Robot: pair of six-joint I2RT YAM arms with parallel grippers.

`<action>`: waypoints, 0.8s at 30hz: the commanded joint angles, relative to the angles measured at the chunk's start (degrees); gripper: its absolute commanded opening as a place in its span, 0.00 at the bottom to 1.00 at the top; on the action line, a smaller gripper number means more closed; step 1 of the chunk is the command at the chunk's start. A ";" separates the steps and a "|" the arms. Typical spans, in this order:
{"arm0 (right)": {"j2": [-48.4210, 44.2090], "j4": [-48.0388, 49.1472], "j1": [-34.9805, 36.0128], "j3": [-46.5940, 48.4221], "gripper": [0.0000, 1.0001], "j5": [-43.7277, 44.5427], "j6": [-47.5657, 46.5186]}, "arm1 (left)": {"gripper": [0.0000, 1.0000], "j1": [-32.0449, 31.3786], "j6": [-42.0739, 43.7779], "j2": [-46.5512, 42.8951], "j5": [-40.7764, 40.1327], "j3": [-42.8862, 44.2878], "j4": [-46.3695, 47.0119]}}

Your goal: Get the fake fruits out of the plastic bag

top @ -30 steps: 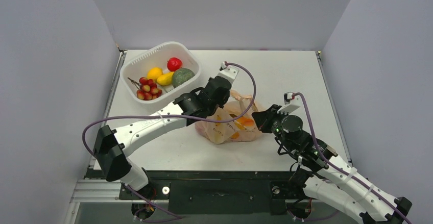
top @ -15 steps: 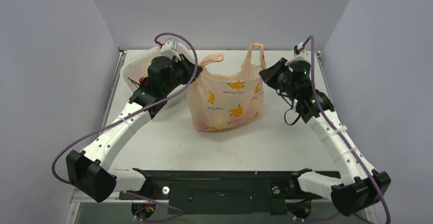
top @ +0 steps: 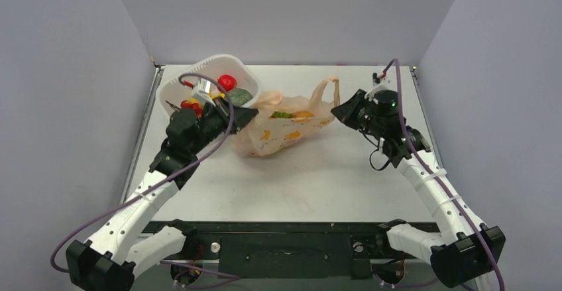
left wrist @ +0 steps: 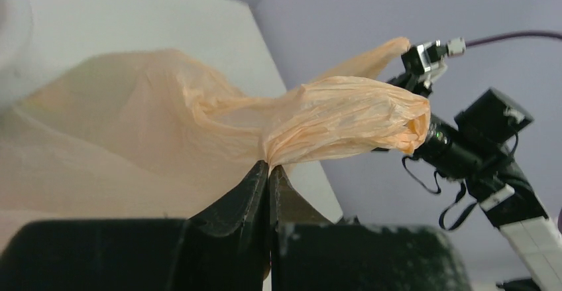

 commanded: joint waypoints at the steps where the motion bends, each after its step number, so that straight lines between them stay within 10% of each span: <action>1: -4.39 1.72 1.48 -13.90 0.05 0.21 -2.55 | 0.00 -4.28 -8.36 -8.60 2.01 -18.17 9.40; 11: -18.66 -0.33 10.06 -28.97 0.59 4.99 2.04 | 0.00 -13.72 -10.26 -24.73 -4.02 -31.59 5.39; 24: -35.10 14.71 24.97 -46.18 0.76 14.20 36.06 | 0.00 -13.88 -8.23 -24.85 -1.37 -30.28 4.41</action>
